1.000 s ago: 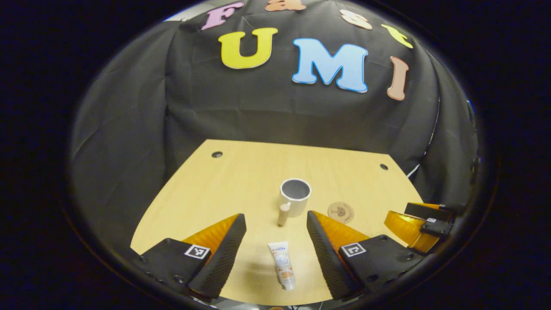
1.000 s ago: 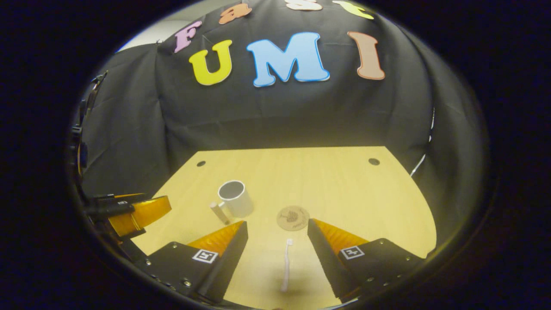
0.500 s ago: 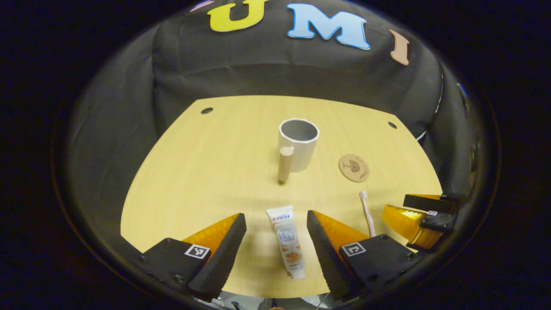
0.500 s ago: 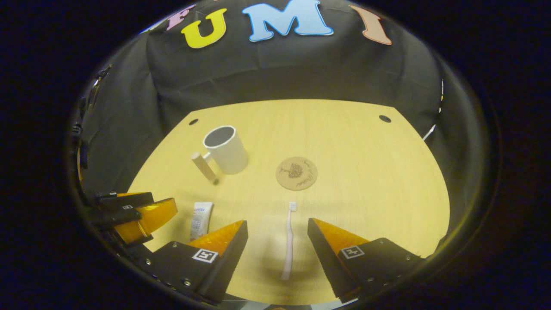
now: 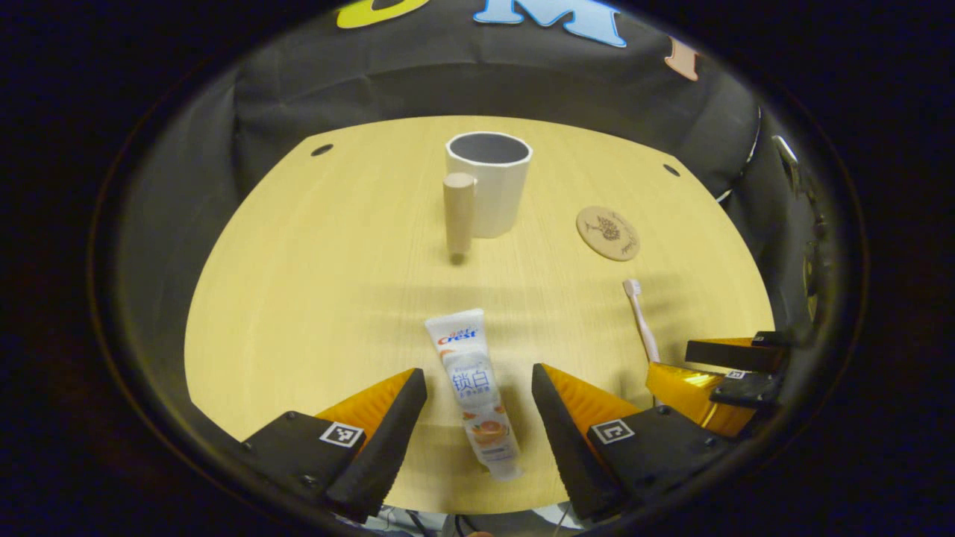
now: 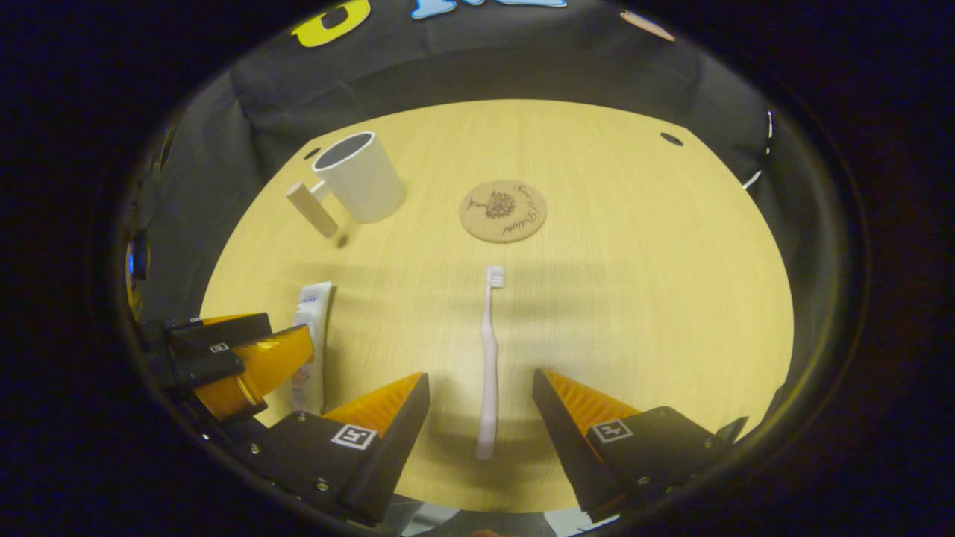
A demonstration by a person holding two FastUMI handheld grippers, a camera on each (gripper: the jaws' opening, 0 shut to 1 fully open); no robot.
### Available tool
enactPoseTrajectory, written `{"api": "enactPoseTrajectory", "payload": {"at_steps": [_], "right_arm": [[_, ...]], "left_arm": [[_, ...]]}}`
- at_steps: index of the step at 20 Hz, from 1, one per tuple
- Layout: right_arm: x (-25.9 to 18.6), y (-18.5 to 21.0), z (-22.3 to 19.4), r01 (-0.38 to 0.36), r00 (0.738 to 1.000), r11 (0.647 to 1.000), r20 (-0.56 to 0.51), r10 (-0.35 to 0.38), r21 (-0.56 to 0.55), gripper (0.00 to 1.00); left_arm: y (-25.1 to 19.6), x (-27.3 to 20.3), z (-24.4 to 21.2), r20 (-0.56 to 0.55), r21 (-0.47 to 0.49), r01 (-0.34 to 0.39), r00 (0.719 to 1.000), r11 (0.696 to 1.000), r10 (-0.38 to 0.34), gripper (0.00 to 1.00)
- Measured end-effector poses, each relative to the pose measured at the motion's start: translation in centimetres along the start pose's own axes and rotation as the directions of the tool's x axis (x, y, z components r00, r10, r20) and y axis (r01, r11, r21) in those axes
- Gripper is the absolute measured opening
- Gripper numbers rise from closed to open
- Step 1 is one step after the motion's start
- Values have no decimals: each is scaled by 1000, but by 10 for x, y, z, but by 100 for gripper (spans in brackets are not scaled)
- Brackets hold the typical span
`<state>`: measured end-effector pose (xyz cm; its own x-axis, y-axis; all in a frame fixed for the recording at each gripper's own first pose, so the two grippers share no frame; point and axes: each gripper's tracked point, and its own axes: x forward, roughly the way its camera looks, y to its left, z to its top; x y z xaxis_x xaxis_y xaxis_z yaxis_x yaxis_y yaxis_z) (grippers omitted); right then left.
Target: Put the toothbrush and toothpaste on the desktop into the cup, then pick up the cup and place it on the coaster on the desktop.
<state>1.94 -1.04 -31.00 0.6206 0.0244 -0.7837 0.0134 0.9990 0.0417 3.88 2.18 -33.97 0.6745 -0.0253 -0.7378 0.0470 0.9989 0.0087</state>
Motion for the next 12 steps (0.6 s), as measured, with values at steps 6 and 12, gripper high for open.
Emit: {"api": "enactPoseTrajectory", "payload": {"at_steps": [6, 12], "right_arm": [[10, -5, -13, 19, 998, 999, -56, -20, -29, 89], [15, -7, -15, 39, 995, 998, -86, -43, -39, 89]], "left_arm": [[7, 22, -18, -73, -8, -35, 997, 999, 34, 96], [16, 33, -23, -110, -28, -73, 991, 997, 69, 96]]}}
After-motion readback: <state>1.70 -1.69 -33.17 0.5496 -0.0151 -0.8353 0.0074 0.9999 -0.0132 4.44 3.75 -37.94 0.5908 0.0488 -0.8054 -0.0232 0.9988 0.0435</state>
